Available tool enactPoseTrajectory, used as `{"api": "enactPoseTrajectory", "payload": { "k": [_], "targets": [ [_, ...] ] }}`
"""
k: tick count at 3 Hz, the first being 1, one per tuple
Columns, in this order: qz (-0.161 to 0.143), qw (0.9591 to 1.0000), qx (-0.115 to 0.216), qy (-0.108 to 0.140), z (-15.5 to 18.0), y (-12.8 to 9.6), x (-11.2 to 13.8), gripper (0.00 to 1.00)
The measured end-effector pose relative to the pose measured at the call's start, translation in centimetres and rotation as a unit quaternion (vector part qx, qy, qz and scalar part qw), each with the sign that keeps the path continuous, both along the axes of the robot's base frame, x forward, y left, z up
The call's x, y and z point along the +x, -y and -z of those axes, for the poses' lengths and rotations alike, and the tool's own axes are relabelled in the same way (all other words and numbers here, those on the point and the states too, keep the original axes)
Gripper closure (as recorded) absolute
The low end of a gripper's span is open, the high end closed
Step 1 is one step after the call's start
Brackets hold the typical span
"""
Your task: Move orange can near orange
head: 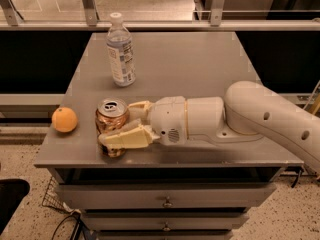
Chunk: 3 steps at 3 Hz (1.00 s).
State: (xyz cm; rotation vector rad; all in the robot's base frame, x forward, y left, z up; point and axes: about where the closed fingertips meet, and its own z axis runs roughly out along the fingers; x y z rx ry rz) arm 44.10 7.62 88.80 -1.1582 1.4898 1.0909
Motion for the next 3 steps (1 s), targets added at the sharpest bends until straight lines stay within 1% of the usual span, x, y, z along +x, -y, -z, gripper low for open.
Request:
{"api": "enactPoseTrajectory", "payload": {
  "k": [1, 2, 3],
  "targets": [
    [-0.008, 0.9989, -0.021, 0.043, 0.1, -0.9, 0.4, 1.00],
    [-0.016, 0.9964, -0.042, 0.072, 0.1, -1.5, 0.9, 1.00],
    [-0.021, 0.9930, -0.073, 0.090, 1.2, -2.0, 1.6, 1.00]
  ]
}}
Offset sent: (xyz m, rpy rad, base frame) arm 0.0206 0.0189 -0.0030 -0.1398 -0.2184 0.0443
